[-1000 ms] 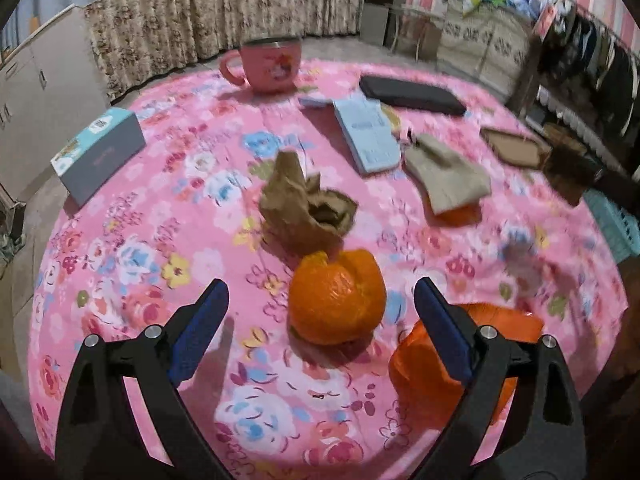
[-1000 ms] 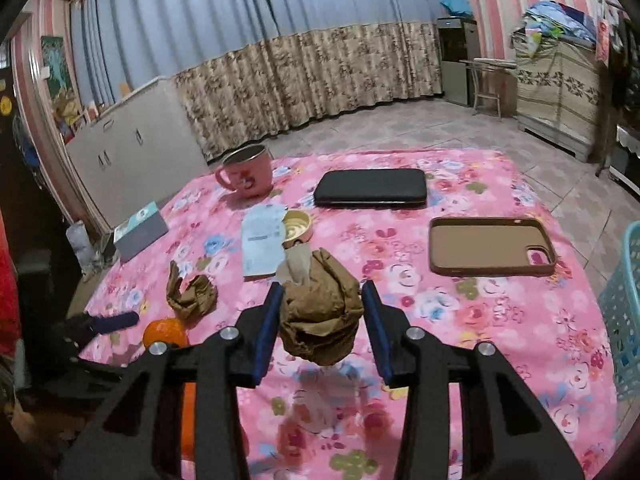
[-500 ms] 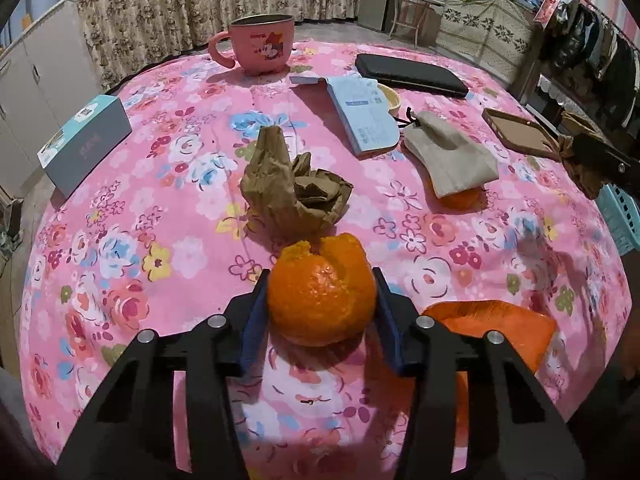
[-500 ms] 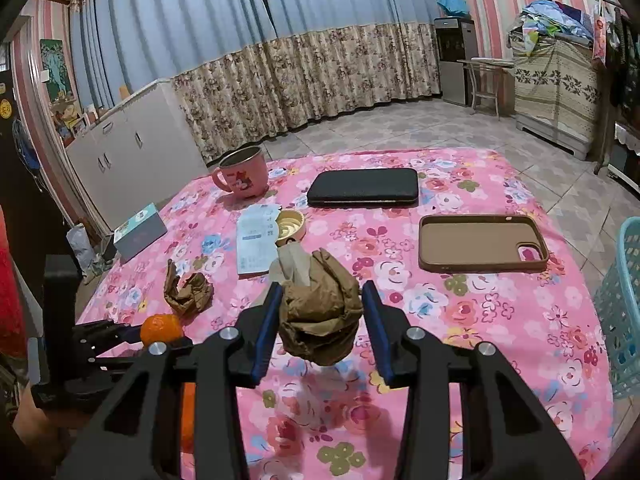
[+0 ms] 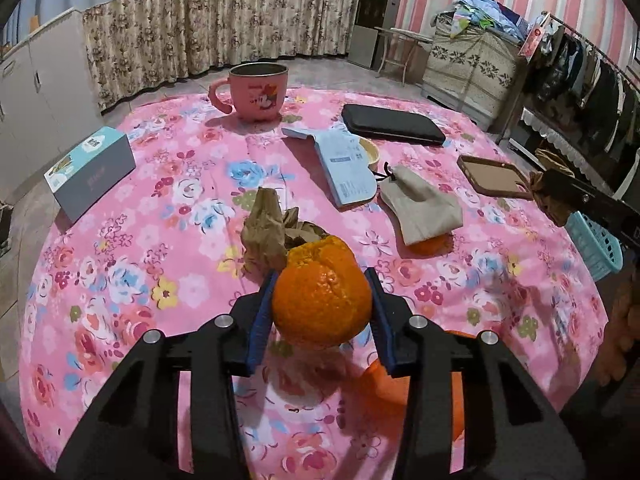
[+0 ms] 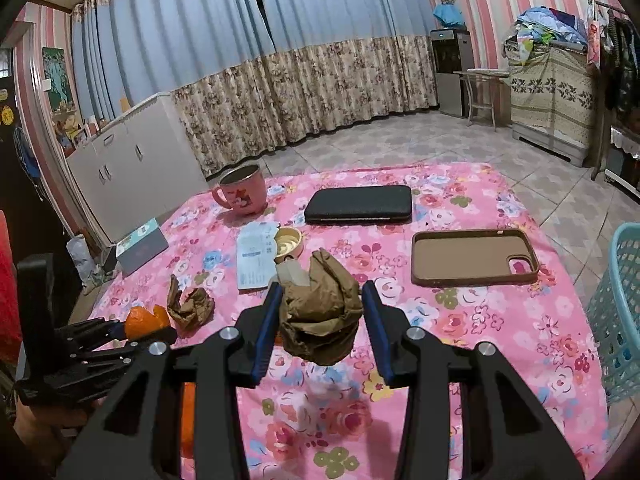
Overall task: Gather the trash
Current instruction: 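Carry the orange and brown paper over the blue basket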
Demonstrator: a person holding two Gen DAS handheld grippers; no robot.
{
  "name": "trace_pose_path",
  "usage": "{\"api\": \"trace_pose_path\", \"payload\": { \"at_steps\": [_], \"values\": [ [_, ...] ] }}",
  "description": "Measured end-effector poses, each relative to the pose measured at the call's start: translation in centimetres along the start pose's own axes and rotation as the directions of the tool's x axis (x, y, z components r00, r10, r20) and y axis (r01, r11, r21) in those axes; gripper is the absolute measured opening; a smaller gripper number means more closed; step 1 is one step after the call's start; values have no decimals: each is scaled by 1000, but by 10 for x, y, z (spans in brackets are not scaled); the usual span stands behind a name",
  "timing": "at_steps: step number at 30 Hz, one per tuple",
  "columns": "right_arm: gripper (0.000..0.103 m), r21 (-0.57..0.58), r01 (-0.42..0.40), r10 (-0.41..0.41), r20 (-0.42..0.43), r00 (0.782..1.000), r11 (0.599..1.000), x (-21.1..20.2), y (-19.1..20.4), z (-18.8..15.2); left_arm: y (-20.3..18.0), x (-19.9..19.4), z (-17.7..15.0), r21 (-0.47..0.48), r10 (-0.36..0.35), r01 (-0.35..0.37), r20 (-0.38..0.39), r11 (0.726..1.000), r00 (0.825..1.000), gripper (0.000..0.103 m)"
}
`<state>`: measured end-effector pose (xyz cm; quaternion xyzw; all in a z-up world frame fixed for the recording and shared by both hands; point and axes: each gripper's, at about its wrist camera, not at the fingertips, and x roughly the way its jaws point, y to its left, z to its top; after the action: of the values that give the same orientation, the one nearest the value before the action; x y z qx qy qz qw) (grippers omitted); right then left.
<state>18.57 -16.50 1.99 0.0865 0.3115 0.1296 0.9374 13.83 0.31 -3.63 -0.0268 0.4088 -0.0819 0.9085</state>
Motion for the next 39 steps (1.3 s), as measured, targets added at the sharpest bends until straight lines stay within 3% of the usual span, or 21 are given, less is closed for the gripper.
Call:
{"api": "trace_pose_path", "payload": {
  "at_steps": [26,34,39],
  "values": [
    [41,-16,15,-15,28,999,1000,-7,-1,6,-9,-15,15,-4,-15,15,93,1000,996,42],
    [41,16,21,-22,73,997,1000,-25,-22,19,-42,-22,42,53,-22,15,138,998,990,42],
    [41,50,81,-87,138,987,996,-50,-54,31,-76,-19,67,80,-56,44,152,996,987,42]
  ]
}}
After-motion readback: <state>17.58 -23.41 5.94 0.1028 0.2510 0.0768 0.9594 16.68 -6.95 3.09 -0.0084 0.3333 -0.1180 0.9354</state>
